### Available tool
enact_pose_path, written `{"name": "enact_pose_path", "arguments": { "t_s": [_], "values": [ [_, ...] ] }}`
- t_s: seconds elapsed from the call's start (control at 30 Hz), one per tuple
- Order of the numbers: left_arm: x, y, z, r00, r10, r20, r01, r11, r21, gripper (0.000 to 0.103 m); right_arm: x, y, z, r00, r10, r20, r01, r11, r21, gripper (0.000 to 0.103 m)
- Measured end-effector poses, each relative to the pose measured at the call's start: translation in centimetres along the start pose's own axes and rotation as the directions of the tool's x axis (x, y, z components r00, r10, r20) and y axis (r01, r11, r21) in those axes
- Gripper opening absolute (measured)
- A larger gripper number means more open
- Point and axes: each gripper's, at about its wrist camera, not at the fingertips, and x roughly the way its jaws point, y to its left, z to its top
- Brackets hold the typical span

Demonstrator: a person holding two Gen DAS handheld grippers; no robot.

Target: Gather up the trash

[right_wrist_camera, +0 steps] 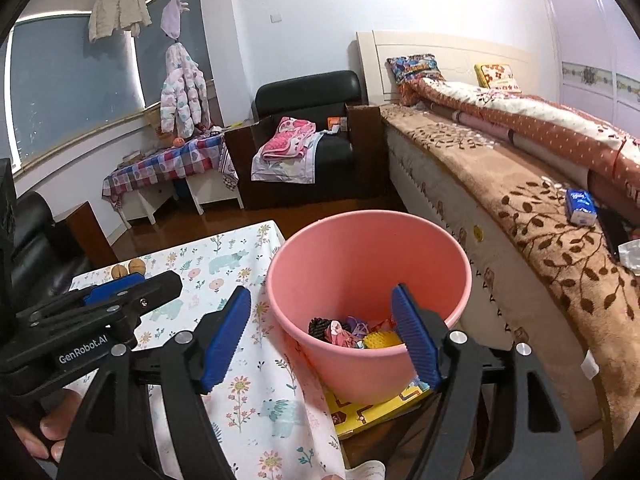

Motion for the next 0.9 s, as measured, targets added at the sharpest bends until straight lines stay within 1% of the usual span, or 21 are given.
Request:
{"name": "enact_pose_path", "arguments": {
  "t_s": [0.1,0.4,0.6,0.9],
  "values": [
    [-0.6,0.1,-0.1,1.000,0.003,0.011,-0.003,1.000,-0.002,0.052,-0.6,0.4,0.0,1.000,-0.017,0.020,0.017,1.000,-0.006,0.073],
    [-1.9,0.2,-0.4,1.000,0.014,0.028,-0.014,1.000,-0.015,0.052,-1.7,1.3,-0.4,0.999,-0.017,0.043,0.018,1.000,-0.024,0.073],
    [-2.5,0.6,-0.5,0.999,0.017,0.035,-0.016,1.000,-0.025,0.052,-1.9,1.6,-0.5,0.999,-0.004,0.041,0.006,0.999,-0.035,0.073],
    [-2.9,0.8,-0.7,0.999,0.023,0.038,-0.021,0.999,-0.031,0.052,-2.4,2.0,-0.7,0.999,-0.006,0.053,0.008,0.999,-0.047,0.073]
  ]
}}
